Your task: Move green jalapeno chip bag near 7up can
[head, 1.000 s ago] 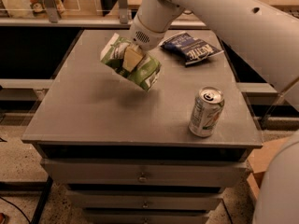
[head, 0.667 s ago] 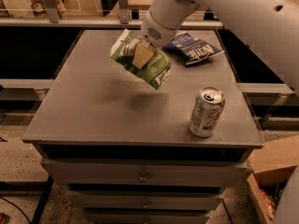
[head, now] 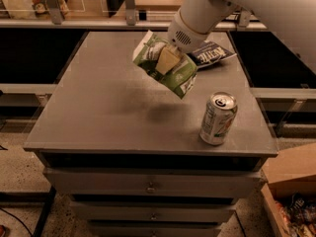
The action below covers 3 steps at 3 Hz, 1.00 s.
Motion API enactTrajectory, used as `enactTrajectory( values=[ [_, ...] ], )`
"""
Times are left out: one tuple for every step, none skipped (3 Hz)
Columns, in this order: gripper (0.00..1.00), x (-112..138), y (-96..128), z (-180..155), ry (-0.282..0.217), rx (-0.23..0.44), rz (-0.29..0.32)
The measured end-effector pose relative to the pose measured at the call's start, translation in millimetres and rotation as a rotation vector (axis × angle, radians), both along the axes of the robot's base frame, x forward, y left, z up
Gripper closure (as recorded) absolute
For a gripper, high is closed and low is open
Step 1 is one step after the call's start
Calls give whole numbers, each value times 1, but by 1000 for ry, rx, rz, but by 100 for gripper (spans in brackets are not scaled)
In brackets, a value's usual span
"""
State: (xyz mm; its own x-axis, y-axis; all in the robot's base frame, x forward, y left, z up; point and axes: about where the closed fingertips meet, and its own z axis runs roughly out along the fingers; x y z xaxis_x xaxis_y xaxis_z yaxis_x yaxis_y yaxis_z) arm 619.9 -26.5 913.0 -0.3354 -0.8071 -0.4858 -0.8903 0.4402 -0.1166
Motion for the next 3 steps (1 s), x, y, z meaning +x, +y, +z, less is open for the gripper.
enactTrajectory(
  values=[
    [49, -9, -10, 0, -3, 1, -13],
    [25, -20, -24, 0, -10, 14, -42],
    [0, -27, -27, -4, -14, 29, -43]
  ],
)
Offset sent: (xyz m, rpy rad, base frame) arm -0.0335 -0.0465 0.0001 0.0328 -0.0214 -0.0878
